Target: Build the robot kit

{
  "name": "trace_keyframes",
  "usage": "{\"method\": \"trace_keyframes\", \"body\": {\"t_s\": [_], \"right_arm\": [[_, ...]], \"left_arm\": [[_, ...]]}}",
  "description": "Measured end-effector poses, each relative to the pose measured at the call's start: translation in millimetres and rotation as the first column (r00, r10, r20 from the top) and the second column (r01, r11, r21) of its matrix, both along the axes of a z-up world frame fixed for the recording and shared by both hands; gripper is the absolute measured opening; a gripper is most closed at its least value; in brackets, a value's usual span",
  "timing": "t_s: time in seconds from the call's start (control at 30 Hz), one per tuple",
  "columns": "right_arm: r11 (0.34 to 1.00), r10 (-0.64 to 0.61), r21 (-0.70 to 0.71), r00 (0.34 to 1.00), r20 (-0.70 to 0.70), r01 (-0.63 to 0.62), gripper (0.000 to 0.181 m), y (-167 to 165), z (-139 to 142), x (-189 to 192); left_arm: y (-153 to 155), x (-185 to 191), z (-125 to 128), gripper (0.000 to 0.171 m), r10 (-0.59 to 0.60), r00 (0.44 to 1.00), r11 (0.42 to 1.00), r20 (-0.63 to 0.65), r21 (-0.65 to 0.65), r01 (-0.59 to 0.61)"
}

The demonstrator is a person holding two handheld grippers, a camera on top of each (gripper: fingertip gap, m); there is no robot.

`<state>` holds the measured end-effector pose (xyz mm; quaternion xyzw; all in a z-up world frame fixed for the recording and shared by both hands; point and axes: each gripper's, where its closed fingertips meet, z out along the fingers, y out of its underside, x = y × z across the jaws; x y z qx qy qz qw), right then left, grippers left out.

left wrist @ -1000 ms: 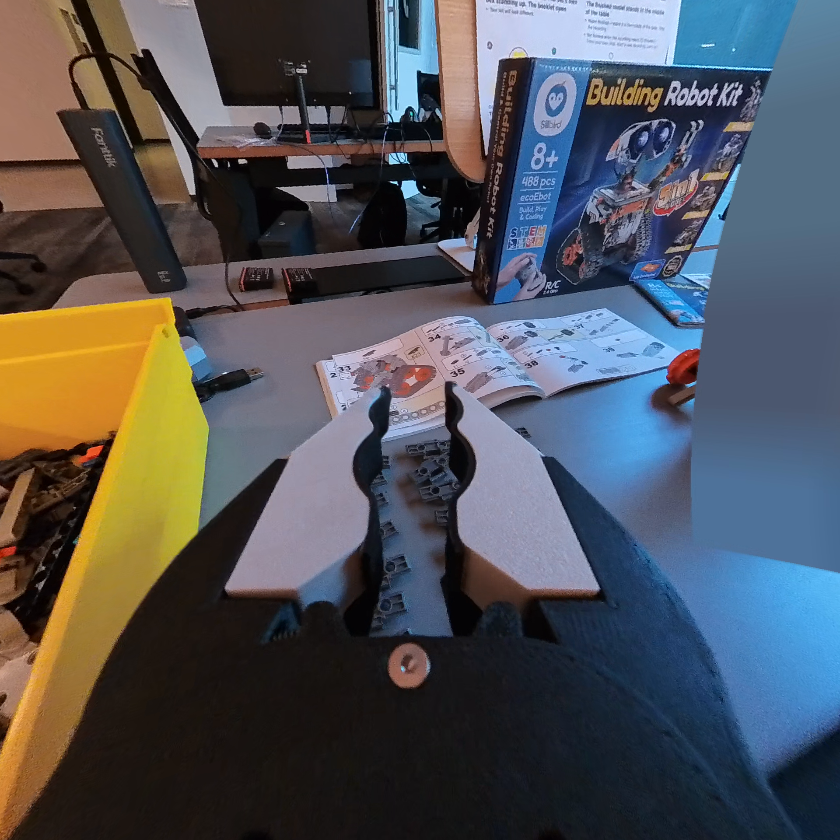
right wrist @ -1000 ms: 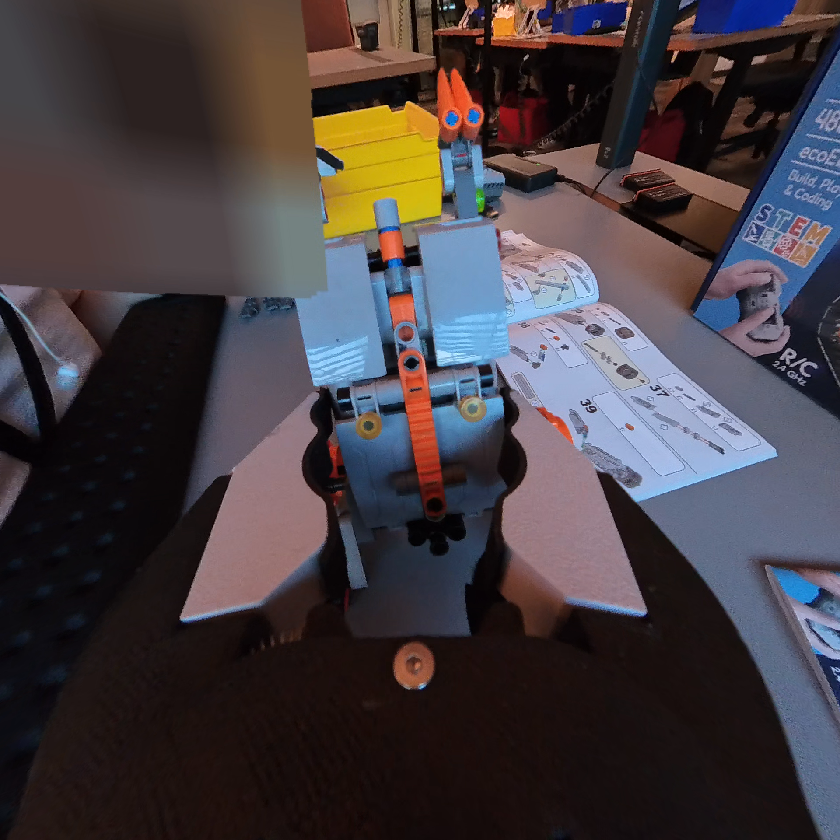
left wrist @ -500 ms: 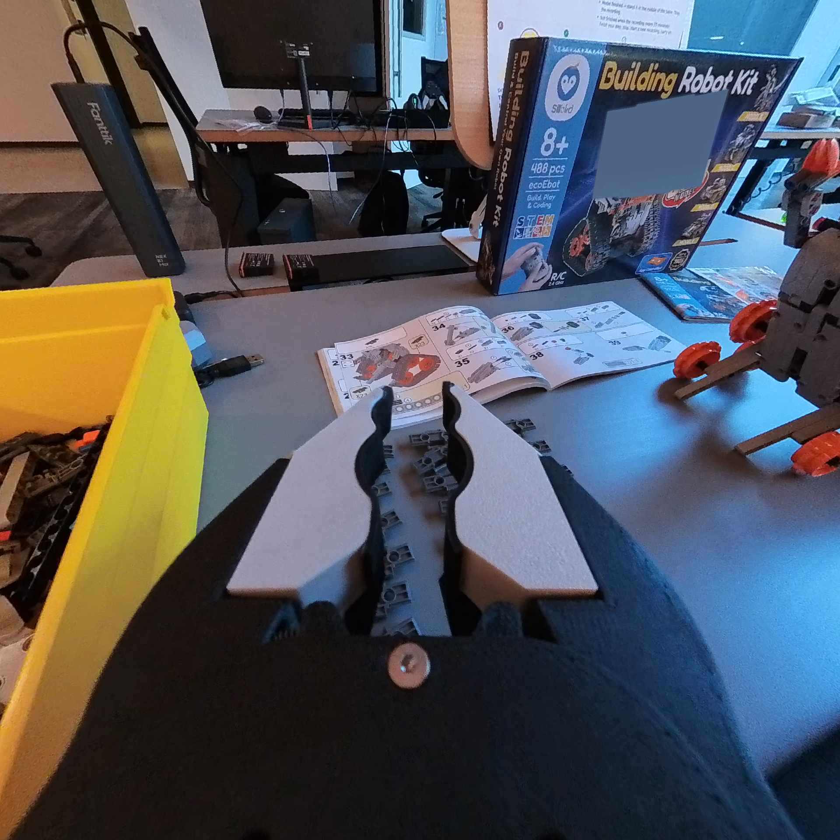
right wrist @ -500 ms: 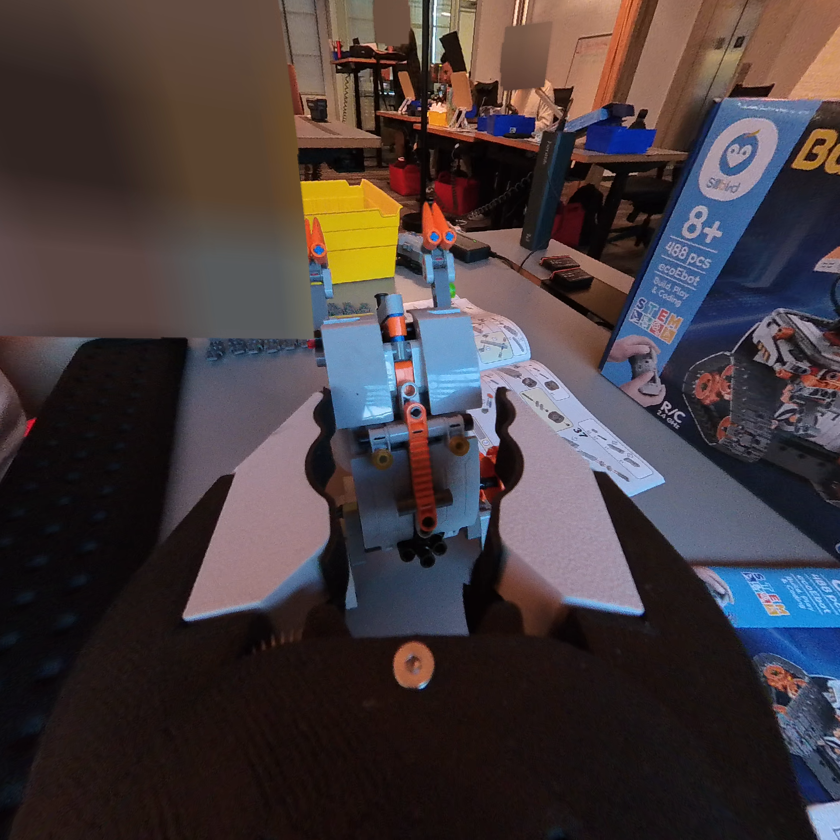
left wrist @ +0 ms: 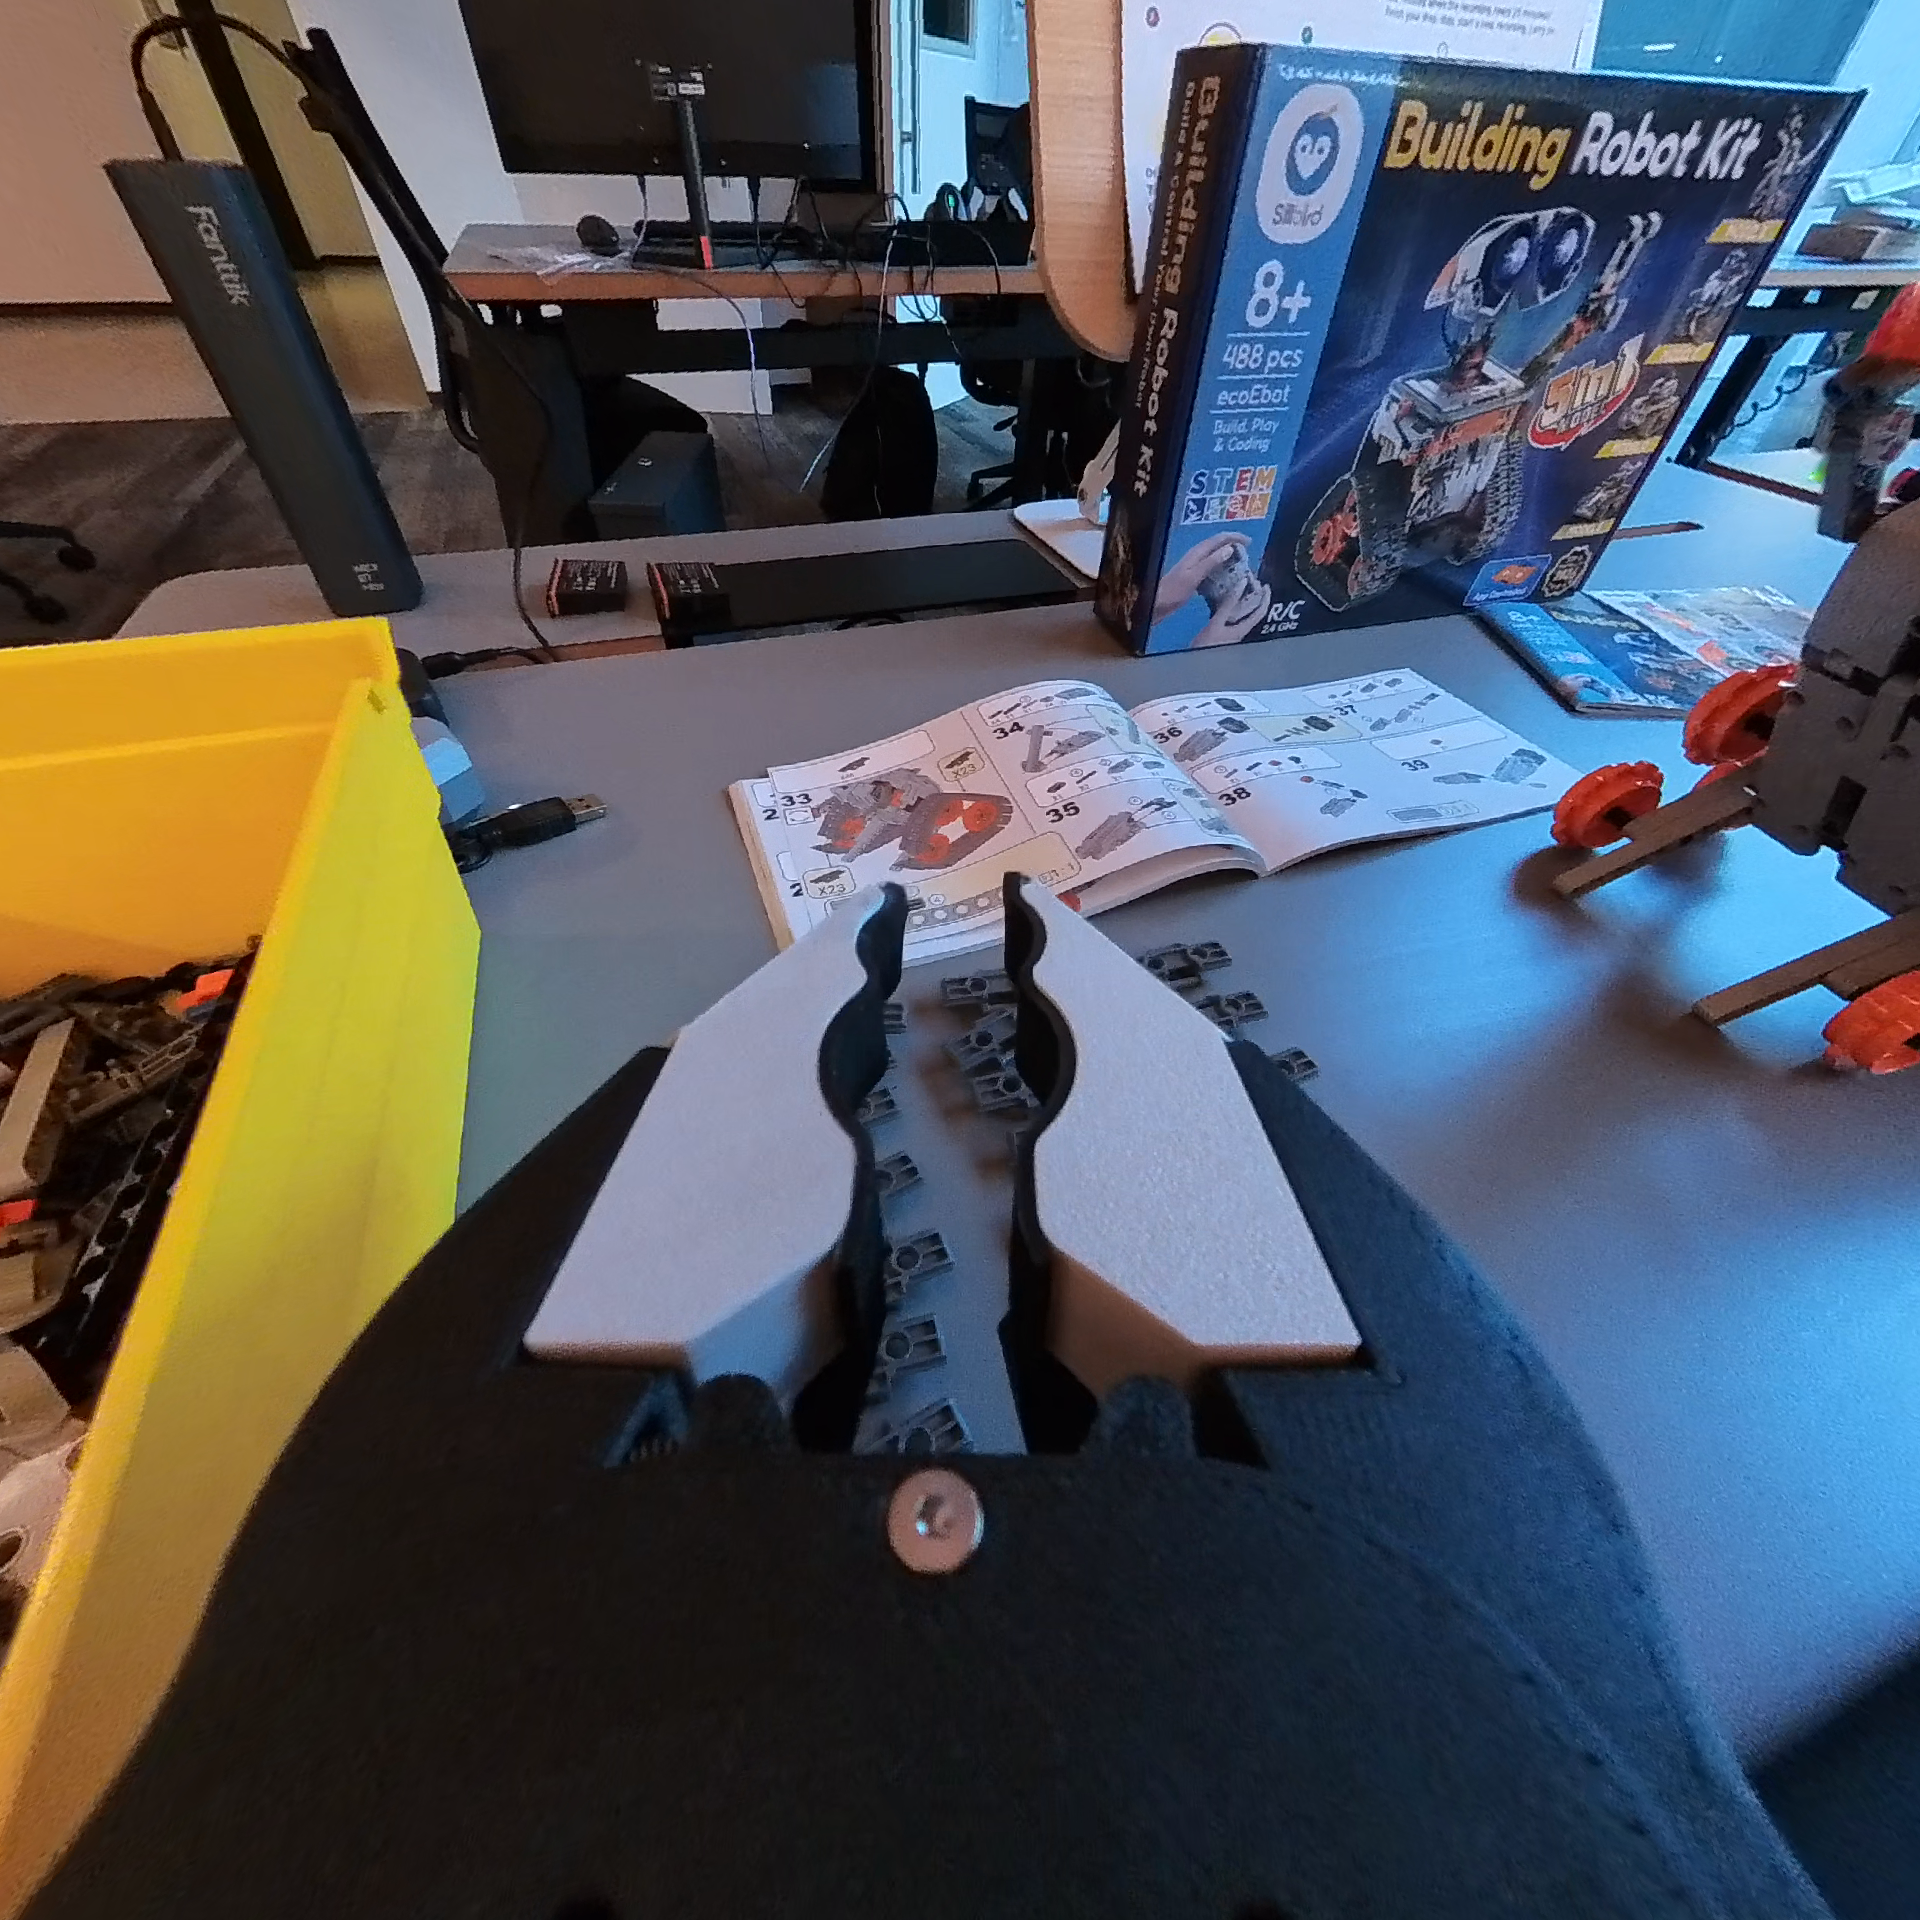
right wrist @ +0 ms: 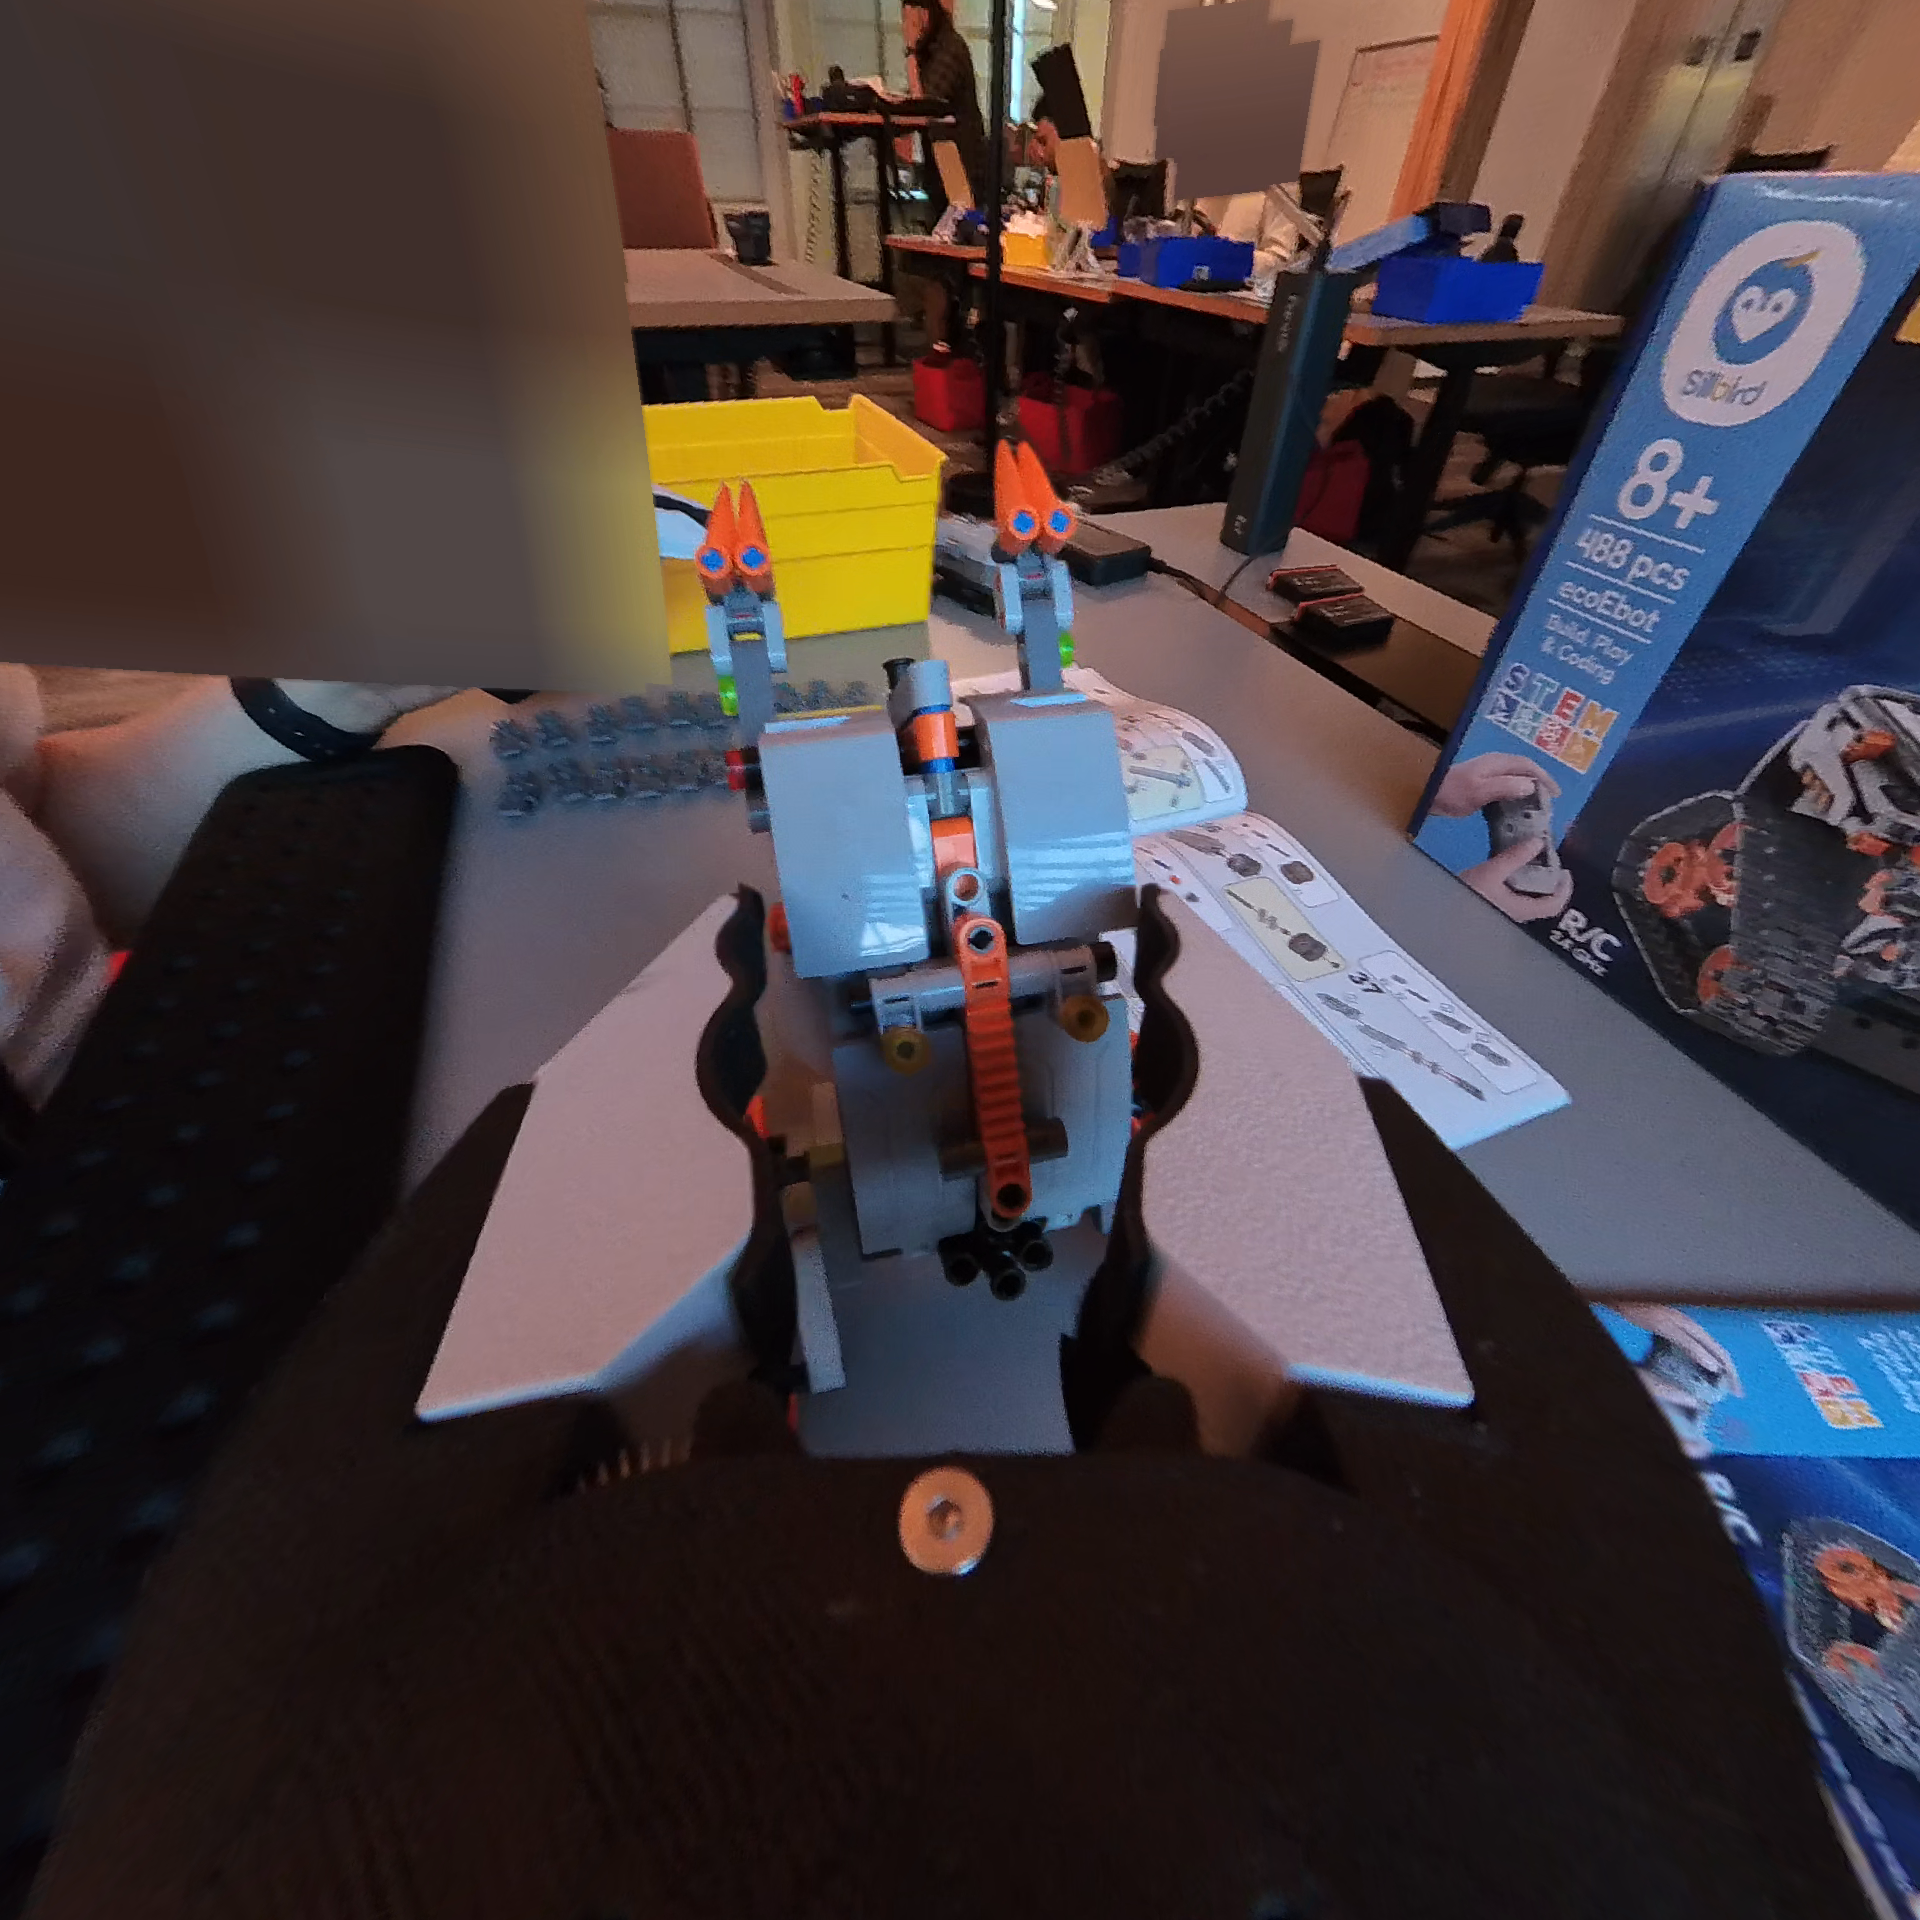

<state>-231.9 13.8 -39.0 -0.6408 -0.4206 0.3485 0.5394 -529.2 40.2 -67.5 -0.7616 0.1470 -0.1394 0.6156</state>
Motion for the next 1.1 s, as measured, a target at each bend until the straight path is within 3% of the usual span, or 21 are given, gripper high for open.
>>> {"method": "trace_keyframes", "body": {"t_s": [0.23, 0.37, 0.47, 0.6, 0.77, 1.1], "right_arm": [[1.000, 0.022, 0.006, 0.989, -0.144, -0.022, 0.065, 0.6, 19.0, 8.0], [0.993, -0.097, 0.053, 0.984, -0.149, 0.106, 0.061, 21.2, 18.8, 24.5], [0.953, -0.262, 0.118, 0.956, -0.130, 0.278, 0.056, 44.7, 16.7, 45.6], [0.863, -0.431, 0.231, 0.893, -0.130, 0.450, 0.048, 62.7, 24.0, 73.4], [0.799, -0.521, 0.244, 0.835, -0.175, 0.550, 0.036, 70.6, 29.2, 94.5], [0.794, -0.561, 0.177, 0.813, -0.158, 0.582, 0.028, 81.0, 16.1, 102.2]], "left_arm": [[5.1, -9.2, -10.2, 0.016, 0.083, 0.986, 0.996, -0.142, -0.023, -0.087], [8.9, -19.4, -19.6, 0.016, 0.143, 0.962, 0.986, -0.232, -0.046, -0.157], [11.0, -25.6, -24.6, 0.016, 0.180, 0.940, 0.978, -0.289, -0.051, -0.203], [11.5, -25.5, -28.5, 0.016, 0.172, 0.947, 0.977, -0.272, -0.078, -0.200], [12.0, -27.7, -30.2, 0.016, 0.185, 0.929, 0.974, -0.320, -0.067, -0.217], [12.3, -27.7, -32.8, 0.016, 0.181, 0.935, 0.973, -0.304, -0.083, -0.216]]}}
